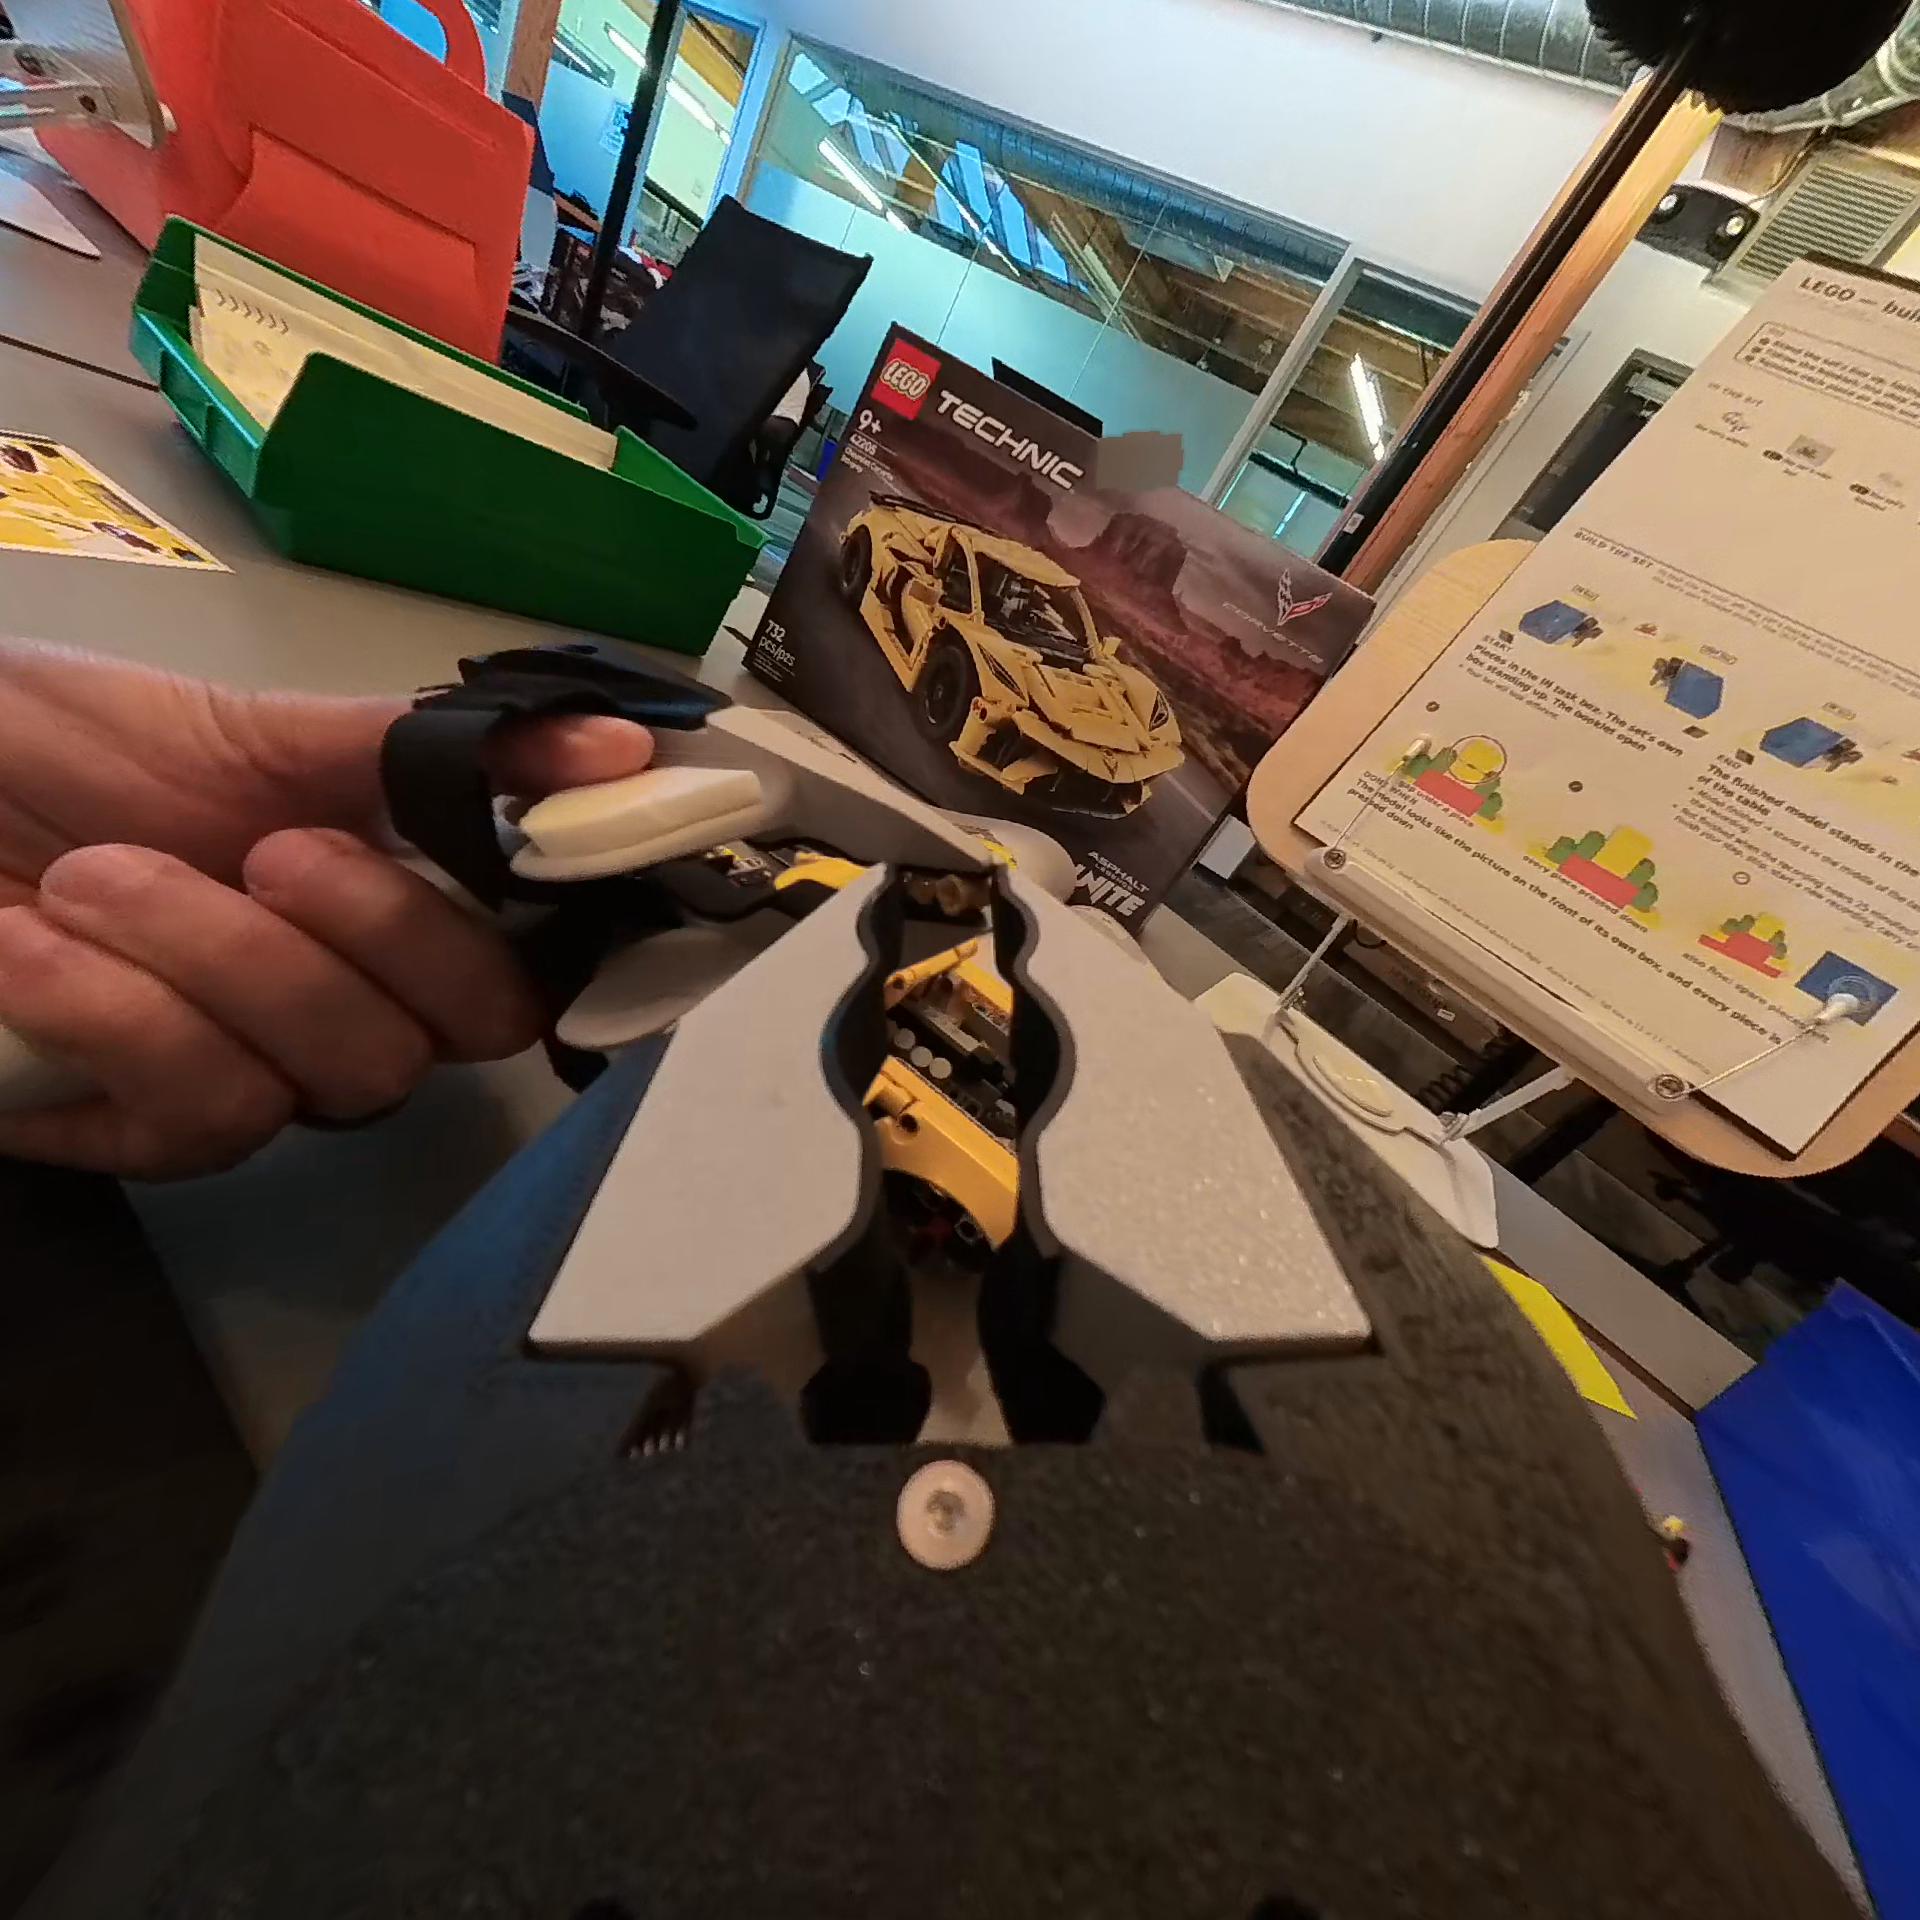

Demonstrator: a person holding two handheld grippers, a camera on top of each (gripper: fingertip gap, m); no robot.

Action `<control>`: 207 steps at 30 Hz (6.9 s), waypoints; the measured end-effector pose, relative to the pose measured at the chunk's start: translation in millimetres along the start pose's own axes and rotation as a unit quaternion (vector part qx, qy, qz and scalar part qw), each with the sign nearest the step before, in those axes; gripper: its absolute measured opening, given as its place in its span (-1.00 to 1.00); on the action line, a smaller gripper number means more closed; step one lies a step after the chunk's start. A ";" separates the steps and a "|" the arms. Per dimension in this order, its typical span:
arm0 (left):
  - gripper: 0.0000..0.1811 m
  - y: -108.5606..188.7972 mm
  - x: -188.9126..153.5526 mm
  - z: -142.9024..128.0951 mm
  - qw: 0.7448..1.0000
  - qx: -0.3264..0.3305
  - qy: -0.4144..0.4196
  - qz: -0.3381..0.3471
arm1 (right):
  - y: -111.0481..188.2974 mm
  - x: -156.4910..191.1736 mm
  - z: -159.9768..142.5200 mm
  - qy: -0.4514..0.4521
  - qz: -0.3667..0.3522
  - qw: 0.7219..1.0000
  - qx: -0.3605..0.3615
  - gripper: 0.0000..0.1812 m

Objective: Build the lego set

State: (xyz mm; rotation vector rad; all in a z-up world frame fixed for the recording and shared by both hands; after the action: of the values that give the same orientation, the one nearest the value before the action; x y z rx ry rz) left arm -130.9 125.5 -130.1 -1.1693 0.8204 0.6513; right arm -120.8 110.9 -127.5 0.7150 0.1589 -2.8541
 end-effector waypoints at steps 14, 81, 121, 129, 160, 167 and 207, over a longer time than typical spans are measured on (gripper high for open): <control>-0.94 1.8 4.9 -4.5 0.987 0.054 -0.116 0.096 | 10.9 5.2 7.7 -0.126 0.116 0.983 -0.065 -0.55; -0.86 7.1 31.4 -23.6 0.268 0.235 -0.833 0.423 | 24.1 0.1 -18.4 -0.226 0.257 0.937 0.075 -0.94; -0.93 2.4 19.9 -36.0 0.526 0.231 -0.744 0.341 | 32.4 2.4 -8.5 -0.255 0.328 0.909 0.033 -0.88; -0.93 0.4 17.5 -47.5 0.579 0.246 -0.716 0.302 | 38.2 1.1 -1.5 -0.053 0.412 0.908 0.054 -0.88; -0.93 10.4 31.4 -25.4 0.373 0.236 -0.793 0.421 | 20.5 7.7 -26.2 -0.293 0.343 0.878 0.158 -0.90; -0.93 10.1 32.1 -26.0 0.327 0.239 -0.810 0.424 | 19.2 6.4 -26.0 -0.303 0.332 0.880 0.153 -0.92; -0.93 15.5 37.9 -18.6 0.388 0.236 -0.775 0.440 | 15.6 8.4 -32.1 -0.318 0.308 0.886 0.135 -0.90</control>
State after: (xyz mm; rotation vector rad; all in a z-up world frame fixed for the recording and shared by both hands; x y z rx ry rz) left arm -126.2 112.8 -173.1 0.8330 -0.2462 1.7600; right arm -110.1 99.2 -160.6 -0.1621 -0.4830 -2.3340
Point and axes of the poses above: each gripper's, where its closed fingertips meet, y back along the fingers, z out of its top, x = y × z across the jaws, the point moved 2 cm from there along y, back along the fingers
